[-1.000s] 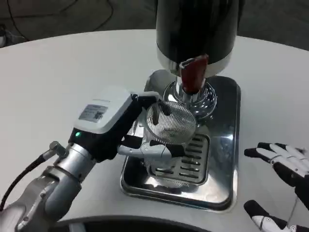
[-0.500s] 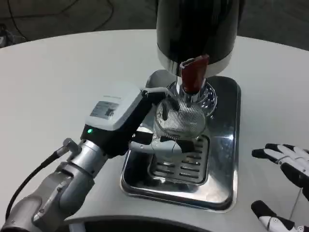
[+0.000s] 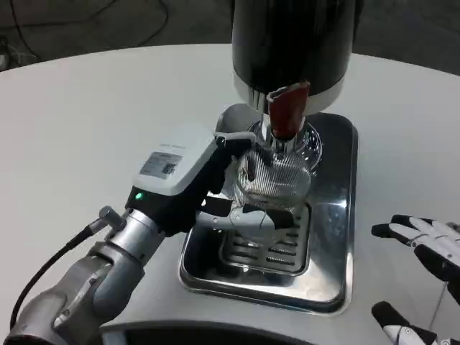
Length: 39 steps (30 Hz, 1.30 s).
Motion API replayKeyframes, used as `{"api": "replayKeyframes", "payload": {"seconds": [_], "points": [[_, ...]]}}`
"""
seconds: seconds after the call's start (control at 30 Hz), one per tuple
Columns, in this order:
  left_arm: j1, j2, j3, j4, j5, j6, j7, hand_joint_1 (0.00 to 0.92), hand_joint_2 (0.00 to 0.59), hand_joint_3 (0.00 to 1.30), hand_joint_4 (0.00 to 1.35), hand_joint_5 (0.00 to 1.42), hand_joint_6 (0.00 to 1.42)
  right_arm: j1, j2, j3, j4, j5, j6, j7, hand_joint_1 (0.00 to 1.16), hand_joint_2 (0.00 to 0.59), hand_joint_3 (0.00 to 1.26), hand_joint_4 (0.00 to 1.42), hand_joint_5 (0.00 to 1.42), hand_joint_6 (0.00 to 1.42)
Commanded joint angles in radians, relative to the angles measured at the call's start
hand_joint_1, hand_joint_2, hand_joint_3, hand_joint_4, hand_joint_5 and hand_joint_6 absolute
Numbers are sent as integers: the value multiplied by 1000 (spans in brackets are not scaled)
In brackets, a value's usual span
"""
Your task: Grasp the cup under the faucet to collect the drink, then remove the cup.
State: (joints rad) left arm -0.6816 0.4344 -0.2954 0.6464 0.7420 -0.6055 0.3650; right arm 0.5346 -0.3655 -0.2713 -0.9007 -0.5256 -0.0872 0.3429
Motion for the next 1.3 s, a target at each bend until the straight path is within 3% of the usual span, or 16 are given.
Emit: {"api": "replayKeyframes", "payload": {"seconds": [0.03, 0.27, 0.53, 0.67, 1.1, 1.2, 1.3], "points": [[14, 21, -2, 28, -15, -16, 8, 343, 81, 721, 659, 943, 1276, -2, -6, 4, 5, -9, -14, 2, 475, 412, 187, 87, 83, 0], [13, 42, -9, 41, -15, -24, 9, 240, 95, 612, 499, 759, 1119, -19, -3, 12, 17, -2, -11, -1, 475, 412, 188, 87, 100, 0], [-7, 49, -19, 60, -28, -25, -41, 200, 88, 466, 364, 524, 757, -26, -3, 16, 17, 3, -9, 2, 475, 412, 195, 87, 109, 0], [-18, 45, -27, 61, -35, -28, -74, 203, 97, 387, 375, 492, 699, -26, -5, 12, 17, 7, -7, 5, 475, 412, 196, 87, 110, 0], [-37, 32, -53, 32, -65, -37, -162, 215, 113, 305, 390, 517, 727, -19, -4, 13, 18, 14, -4, 8, 475, 412, 190, 88, 111, 0], [-36, 32, -52, 31, -70, -41, -167, 215, 119, 281, 353, 482, 648, -16, -4, 10, 17, 16, -4, 9, 475, 412, 189, 92, 111, 0], [-28, 36, -45, 26, -74, -48, -156, 185, 103, 237, 223, 409, 537, -15, -3, 10, 17, 17, -3, 8, 475, 412, 188, 94, 113, 0]]}}
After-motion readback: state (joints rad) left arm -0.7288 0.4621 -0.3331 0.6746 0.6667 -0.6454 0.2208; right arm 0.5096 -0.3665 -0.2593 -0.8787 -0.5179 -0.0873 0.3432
